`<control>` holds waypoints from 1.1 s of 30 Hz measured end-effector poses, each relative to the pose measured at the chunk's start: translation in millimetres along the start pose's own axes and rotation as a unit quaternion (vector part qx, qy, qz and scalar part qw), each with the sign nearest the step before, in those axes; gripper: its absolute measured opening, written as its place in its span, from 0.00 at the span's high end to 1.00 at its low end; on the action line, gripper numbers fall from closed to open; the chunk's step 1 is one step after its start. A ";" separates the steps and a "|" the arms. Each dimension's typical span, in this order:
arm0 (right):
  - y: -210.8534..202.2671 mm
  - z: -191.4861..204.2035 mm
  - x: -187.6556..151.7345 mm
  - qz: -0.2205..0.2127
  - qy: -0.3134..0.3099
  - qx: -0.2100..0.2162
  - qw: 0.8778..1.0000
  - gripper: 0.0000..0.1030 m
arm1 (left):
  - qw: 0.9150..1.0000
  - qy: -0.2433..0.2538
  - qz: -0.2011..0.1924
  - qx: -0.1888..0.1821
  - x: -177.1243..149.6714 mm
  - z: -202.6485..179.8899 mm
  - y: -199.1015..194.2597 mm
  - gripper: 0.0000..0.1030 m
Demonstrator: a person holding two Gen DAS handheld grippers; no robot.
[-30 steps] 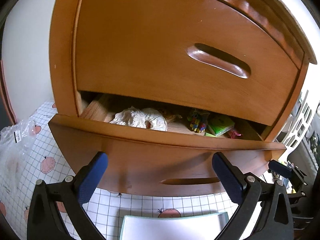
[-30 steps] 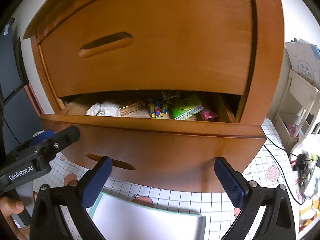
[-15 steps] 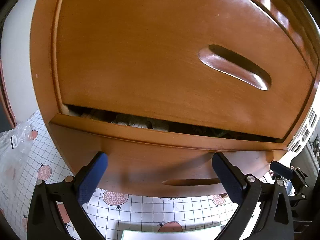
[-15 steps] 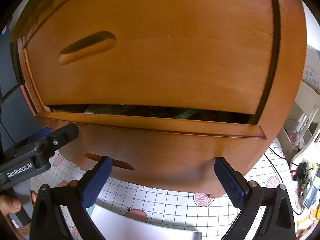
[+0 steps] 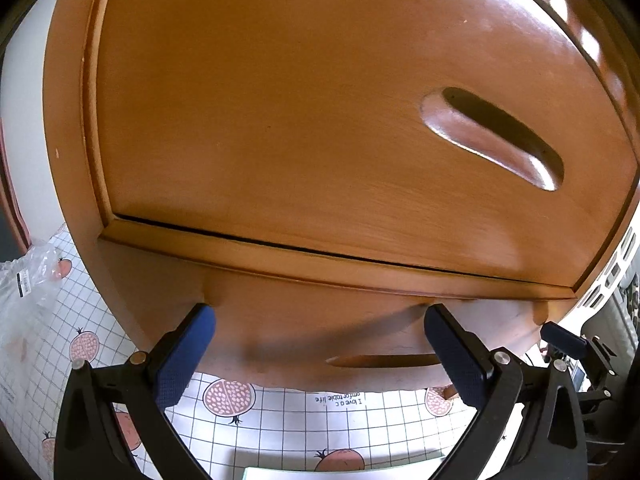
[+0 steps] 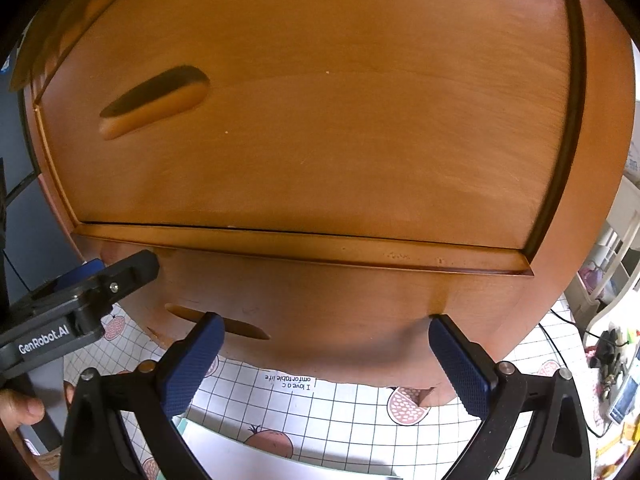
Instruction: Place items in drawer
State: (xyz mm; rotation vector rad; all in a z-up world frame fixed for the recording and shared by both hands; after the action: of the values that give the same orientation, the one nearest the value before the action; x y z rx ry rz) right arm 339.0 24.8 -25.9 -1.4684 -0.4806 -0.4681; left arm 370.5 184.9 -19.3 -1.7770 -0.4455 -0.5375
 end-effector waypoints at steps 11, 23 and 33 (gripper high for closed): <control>-24.3 -2.4 -17.5 0.005 0.001 0.000 1.000 0.00 | 1.000 0.011 -0.011 0.008 -57.0 -9.7 -58.5 0.00; -62.2 -5.2 -75.7 0.026 0.004 -0.014 1.000 0.00 | 0.999 0.005 -0.007 0.051 -124.4 -14.8 -113.2 0.00; -87.3 -1.4 -128.3 0.043 0.008 -0.014 0.999 0.00 | 0.994 0.010 0.039 0.099 -141.9 -0.9 -105.4 0.00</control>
State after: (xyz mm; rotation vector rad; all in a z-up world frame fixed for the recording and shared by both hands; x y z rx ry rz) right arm 183.9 20.0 -28.0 -1.5045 -0.3984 -0.4190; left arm 195.4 208.0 -16.6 -1.5912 -0.3998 -0.4399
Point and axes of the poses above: each gripper's, at about its wrist camera, not at the fingertips, and y roughly the way its jaws point, z to its left, x to its top, the point moved 10 cm from there along y, roughly the way its jaws point, and after that the axes turned 14 degrees about z, right-handed, at the moved point
